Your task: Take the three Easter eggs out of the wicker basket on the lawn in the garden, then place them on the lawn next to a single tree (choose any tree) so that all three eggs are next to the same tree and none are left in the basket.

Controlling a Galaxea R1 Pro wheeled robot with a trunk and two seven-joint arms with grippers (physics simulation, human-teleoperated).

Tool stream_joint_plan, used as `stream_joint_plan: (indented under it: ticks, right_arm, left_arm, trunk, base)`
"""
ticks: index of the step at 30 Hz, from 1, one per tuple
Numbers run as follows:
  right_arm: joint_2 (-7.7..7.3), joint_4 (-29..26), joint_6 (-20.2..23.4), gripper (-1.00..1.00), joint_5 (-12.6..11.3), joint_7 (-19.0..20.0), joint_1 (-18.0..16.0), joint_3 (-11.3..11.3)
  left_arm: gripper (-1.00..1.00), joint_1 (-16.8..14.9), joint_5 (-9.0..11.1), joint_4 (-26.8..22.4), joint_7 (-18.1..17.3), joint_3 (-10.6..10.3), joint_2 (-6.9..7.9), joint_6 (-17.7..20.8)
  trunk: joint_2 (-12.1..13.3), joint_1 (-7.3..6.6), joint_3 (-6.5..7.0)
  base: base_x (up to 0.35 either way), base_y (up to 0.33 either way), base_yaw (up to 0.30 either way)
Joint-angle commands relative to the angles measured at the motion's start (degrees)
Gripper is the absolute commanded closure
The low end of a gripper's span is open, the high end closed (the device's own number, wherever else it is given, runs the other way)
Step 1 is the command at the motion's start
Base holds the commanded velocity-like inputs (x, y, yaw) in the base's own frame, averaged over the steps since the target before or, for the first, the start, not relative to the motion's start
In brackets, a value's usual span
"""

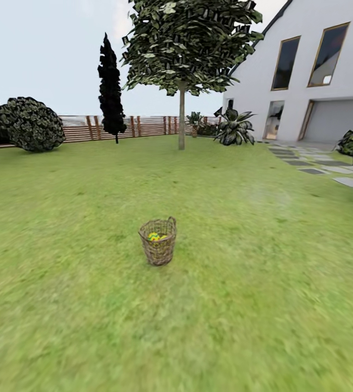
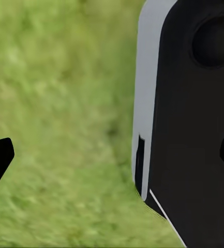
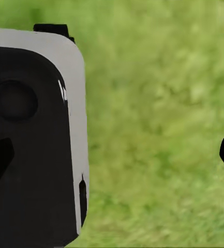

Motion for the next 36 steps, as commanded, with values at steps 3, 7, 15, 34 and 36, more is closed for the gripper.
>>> stream_joint_plan:
  ticks: [3, 7, 15, 34, 36]
  right_arm:
    - [1.39, -2.5, 0.0, -1.0, 0.1, -0.3, -0.1, 0.1]
    - [1.54, -2.9, 0.0, -1.0, 0.2, -0.4, 0.0, 0.2]
    - [1.46, -3.1, -0.1, -1.0, 0.2, -1.1, -0.1, 0.1]
    - [2.17, -57.3, 48.4, -1.0, -3.6, -7.8, -7.9, 0.8]
    - [2.18, -57.0, 48.5, -1.0, -3.6, -7.8, -8.0, 0.7]
  left_arm:
    - [-1.0, 0.0, 0.0, -0.5, -0.1, 0.1, 0.07, 0.2]
    - [-1.0, 0.0, 0.0, -0.9, 0.1, 0.1, 0.08, 0.2]
    - [-1.0, 0.0, 5.8, -9.3, 0.1, 0.2, -0.14, 3.1]
    - [-1.0, -13.9, 12.5, -43.8, 0.7, 4.1, 1.0, 41.2]
    - [-1.0, -14.0, 12.4, -43.7, 0.6, 5.6, 1.29, 41.2]
  trunk:
    - [0.0, 0.04, -0.05]
    - [0.0, 0.04, -0.06]
    - [0.0, 0.04, -0.06]
    - [0.0, 0.04, -0.15]
    - [0.0, 0.04, -0.15]
  base:
    - [0.339, 0.019, 0.237]
    - [0.339, 0.026, 0.05]
    - [0.334, 0.081, 0.004]
    - [0.337, 0.042, 0.0]
    - [0.348, 0.0, 0.0]
